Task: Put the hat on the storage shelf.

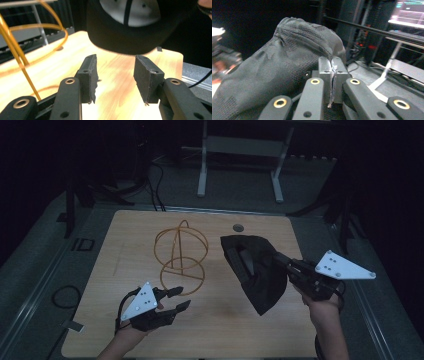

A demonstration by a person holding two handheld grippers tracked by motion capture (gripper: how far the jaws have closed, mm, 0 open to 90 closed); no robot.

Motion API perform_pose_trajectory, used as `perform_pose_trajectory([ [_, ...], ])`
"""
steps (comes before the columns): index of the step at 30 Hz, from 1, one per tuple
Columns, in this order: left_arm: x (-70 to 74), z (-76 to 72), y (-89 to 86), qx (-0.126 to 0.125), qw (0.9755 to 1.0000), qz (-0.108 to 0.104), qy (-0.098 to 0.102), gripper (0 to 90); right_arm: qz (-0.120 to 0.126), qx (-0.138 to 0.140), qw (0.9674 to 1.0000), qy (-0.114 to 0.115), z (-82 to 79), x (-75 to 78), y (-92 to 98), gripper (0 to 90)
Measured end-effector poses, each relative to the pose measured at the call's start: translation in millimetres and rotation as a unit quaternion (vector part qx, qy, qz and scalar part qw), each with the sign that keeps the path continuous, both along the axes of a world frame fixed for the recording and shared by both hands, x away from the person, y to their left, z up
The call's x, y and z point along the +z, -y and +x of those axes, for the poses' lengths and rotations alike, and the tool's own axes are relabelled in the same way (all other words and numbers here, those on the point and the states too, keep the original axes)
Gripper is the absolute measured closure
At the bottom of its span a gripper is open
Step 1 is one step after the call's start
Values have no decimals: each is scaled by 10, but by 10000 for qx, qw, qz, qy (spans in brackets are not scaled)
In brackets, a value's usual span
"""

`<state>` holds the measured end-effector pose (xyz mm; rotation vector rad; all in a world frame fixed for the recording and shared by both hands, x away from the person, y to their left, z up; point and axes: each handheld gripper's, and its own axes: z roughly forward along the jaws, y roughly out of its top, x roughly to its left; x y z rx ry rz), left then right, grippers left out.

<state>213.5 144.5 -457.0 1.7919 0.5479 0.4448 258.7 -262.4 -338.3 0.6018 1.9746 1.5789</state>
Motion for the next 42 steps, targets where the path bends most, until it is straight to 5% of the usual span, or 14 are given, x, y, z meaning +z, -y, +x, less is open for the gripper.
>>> perform_pose_trajectory([
  [12, -313, -46, -168, 302, 9994, 66, -177, 453, -130, -289, 9995, 76, 413, 177, -312, 887],
  [16, -406, -55, -236, 403, 9984, 95, -378, 274, -160, -350, 9992, 55, 554, 233, -442, 887],
  [21, -554, -63, -344, 846, 9953, 63, -473, 21, -101, -394, 9992, 53, 678, 316, -589, 887],
  [29, -736, -148, -462, 1298, 9907, 144, -384, 19, -173, -319, 9993, 25, 800, 425, -896, 887],
  [42, -797, -144, -606, 1616, 9860, 10, -414, 20, -490, 214, 9981, -310, 875, 198, -1361, 887],
])
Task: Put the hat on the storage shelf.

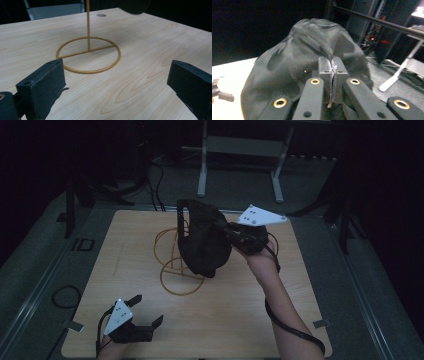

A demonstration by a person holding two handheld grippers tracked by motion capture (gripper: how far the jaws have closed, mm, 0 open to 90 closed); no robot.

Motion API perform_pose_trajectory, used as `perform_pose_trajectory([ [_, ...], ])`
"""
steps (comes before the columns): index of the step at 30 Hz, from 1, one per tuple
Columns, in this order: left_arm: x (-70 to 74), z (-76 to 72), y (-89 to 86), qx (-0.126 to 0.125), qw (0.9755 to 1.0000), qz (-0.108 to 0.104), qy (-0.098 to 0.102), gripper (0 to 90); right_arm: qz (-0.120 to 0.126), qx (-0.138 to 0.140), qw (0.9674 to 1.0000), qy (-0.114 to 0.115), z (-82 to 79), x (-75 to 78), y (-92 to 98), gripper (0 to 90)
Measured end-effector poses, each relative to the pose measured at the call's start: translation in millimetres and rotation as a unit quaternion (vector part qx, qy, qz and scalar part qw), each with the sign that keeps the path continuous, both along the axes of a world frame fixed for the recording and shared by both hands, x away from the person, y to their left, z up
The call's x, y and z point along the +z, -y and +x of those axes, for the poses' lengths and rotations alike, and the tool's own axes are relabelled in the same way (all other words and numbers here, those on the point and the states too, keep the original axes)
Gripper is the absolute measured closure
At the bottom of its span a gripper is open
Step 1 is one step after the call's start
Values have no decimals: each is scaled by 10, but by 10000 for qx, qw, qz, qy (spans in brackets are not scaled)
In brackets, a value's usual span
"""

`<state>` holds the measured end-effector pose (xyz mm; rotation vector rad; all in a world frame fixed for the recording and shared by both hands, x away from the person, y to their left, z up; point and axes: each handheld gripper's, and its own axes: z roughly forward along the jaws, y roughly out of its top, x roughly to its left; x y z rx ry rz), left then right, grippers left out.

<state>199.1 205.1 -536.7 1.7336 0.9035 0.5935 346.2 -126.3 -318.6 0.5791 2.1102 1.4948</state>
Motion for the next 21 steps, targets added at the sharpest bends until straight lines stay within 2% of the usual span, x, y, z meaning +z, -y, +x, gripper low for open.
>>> perform_pose_trajectory([
  [8, -24, 3, 0, 11, 10000, 58, -2, 20, -83, 194, 9996, -172, 46, -111, -180, 886],
  [12, -29, 2, 10, 8, 10000, 94, 16, 20, -160, 287, 9990, -292, 91, -183, -327, 886],
  [18, -30, 2, -3, 17, 10000, 51, 11, 21, -195, 443, 9978, -450, 150, -235, -502, 885],
  [21, -28, 0, -6, 10, 10000, 45, 22, 21, -274, 428, 9976, -472, 164, -254, -581, 884],
])
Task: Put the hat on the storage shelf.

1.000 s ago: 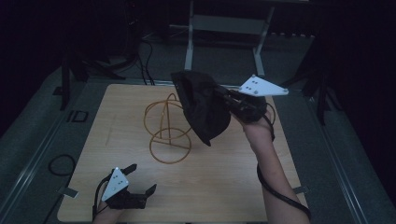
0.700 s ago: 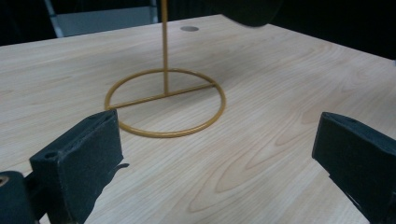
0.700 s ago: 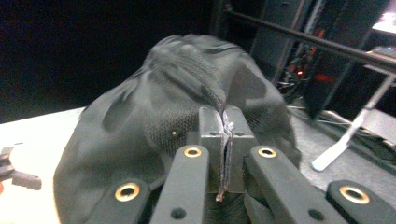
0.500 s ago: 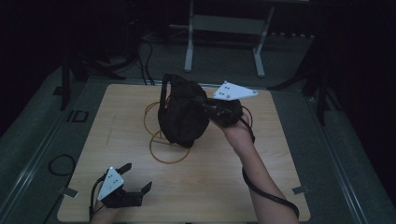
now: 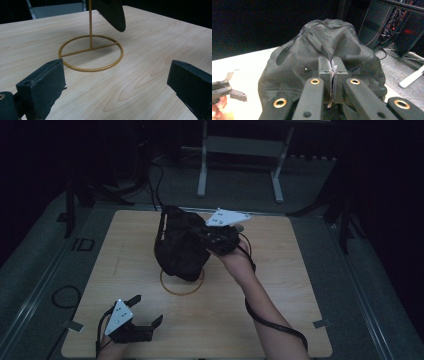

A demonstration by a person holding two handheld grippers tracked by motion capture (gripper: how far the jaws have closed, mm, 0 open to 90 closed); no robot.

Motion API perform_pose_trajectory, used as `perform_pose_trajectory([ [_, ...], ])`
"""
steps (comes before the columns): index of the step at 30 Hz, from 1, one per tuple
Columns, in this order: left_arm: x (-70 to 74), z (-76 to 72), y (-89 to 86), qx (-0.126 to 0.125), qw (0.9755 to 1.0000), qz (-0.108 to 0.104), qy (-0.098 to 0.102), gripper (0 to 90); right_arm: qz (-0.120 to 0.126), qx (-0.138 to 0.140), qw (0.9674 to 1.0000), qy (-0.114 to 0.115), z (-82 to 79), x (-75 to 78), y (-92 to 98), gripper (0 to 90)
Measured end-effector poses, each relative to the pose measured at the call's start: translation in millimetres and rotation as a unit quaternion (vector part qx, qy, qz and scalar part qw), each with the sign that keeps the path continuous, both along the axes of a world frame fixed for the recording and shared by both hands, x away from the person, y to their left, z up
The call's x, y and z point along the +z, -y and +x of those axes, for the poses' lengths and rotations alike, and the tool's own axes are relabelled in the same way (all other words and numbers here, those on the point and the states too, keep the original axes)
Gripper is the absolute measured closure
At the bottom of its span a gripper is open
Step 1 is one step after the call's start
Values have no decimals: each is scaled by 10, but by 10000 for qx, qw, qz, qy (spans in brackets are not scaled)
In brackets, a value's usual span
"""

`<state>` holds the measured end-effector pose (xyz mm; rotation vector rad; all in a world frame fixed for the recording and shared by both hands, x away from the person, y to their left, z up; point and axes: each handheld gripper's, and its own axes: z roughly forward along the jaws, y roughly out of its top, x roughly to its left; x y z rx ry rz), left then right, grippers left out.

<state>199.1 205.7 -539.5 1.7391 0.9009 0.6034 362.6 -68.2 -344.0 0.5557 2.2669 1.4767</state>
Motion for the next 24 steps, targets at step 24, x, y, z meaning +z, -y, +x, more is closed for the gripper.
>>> perform_pose_trajectory([
  [24, -2, -8, 21, -100, 9999, -102, -32, 21, 192, 132, 9996, -157, 42, -93, -76, 534],
])
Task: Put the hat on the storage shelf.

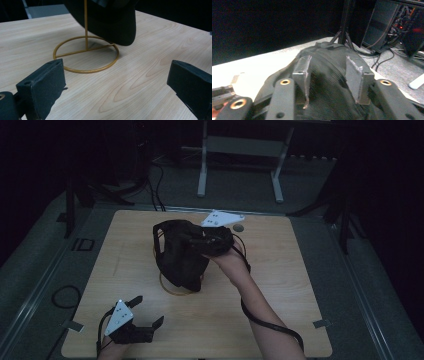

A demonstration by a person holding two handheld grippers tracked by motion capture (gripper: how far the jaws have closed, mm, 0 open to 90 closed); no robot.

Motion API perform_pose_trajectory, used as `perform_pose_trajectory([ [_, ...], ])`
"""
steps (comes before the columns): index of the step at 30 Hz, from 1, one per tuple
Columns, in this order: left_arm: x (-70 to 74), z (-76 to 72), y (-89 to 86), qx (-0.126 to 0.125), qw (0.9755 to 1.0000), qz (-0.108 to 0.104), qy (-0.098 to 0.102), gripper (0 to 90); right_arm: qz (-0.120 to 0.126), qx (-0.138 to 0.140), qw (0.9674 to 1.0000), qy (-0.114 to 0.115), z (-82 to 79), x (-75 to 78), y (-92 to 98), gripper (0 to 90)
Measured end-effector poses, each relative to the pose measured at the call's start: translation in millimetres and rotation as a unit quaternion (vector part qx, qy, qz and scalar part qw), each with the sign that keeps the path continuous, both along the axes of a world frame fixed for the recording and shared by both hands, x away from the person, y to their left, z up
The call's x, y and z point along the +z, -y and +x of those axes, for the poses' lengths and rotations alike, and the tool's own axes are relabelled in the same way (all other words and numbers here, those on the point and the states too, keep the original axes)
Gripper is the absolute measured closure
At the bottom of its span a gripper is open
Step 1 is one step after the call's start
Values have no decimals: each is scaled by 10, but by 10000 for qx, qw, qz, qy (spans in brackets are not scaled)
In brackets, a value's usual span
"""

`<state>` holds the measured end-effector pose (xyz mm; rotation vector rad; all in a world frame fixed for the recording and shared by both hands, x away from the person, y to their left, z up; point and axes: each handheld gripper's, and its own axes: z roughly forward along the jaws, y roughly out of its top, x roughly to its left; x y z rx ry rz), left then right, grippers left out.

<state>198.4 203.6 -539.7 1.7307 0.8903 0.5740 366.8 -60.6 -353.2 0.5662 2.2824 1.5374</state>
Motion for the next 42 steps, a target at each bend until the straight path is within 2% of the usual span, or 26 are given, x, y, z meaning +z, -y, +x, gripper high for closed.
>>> perform_pose_trajectory([
  [5, 1, -1, 8, -17, 10000, 6, -7, 21, 1, -5, 10000, -36, -1, 21, 49, 464],
  [9, 1, -1, 12, -24, 10000, -4, -12, 21, -2, 30, 9999, -114, -14, 27, 113, 384],
  [10, 2, -1, 14, -27, 10000, -15, -16, 21, 24, 63, 9999, -157, -18, 26, 151, 331],
  [11, 2, -2, 16, -27, 10000, -16, -16, 21, 24, 63, 9999, -157, -18, 26, 151, 331],
  [14, 5, -3, 23, -39, 10000, 6, -11, 21, 117, 66, 9996, -250, -22, 23, 223, 265],
  [17, 6, -5, 28, -45, 10000, 3, -6, 21, 250, 91, 9991, -328, -19, 6, 306, 157],
  [21, 6, -8, 38, -45, 10000, 0, -4, 21, 230, 75, 9990, -364, -28, -47, 408, 137],
  [22, 7, -9, 39, -54, 10000, -5, -5, 21, 155, 53, 9993, -330, -43, -89, 453, 138],
  [27, 6, -12, 42, -61, 10000, -16, -6, 21, 114, 93, 9995, -281, -80, -175, 548, 136],
  [36, 3, -18, 51, -87, 10000, 12, -12, 21, 55, -48, 9998, -188, -172, -302, 755, 136],
  [42, 5, -18, 55, -104, 9999, 3, -15, 21, 63, -60, 9996, -254, -224, -397, 844, 136],
])
